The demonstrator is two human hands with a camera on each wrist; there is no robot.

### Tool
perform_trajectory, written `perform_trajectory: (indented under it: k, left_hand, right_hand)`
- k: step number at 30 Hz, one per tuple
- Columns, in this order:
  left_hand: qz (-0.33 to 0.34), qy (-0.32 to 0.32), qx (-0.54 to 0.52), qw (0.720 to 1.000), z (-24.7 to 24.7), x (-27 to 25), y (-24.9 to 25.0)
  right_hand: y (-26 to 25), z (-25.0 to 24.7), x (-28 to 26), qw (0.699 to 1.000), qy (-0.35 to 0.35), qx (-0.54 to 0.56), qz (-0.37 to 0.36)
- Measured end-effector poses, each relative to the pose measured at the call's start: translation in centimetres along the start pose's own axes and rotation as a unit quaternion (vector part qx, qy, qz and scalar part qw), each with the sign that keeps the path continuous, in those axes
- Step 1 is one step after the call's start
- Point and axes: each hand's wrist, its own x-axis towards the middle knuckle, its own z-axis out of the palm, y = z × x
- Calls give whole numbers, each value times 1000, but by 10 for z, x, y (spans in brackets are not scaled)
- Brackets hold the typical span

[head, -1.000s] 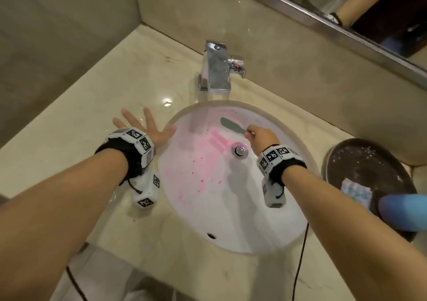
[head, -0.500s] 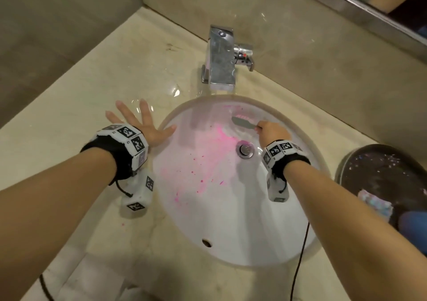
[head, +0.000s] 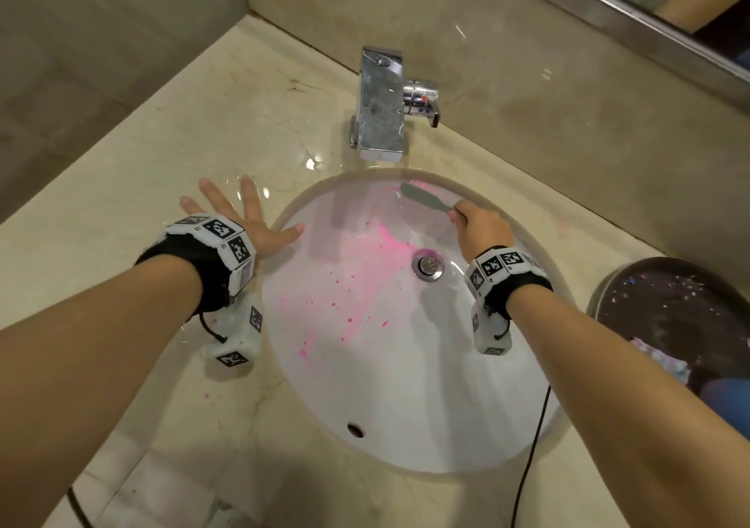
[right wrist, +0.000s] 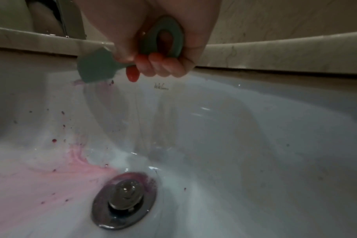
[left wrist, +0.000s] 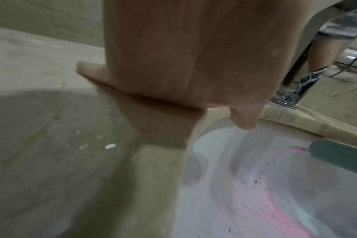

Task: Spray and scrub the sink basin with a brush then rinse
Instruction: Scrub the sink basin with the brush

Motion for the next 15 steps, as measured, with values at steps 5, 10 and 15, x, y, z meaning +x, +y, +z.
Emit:
perform_trajectory:
  k: [5, 10, 15]
  left_hand:
    - [0, 6, 3, 1000, 1, 2, 0]
    - [0, 16, 3, 1000, 3, 5, -1]
    - [0, 25, 2, 1000, 4, 5, 0]
  right_hand:
    - [11, 9, 2, 996, -79, -11, 31]
    - [5, 3, 1, 999, 6, 50, 4]
    - [17, 9, 3, 993, -107, 7, 47]
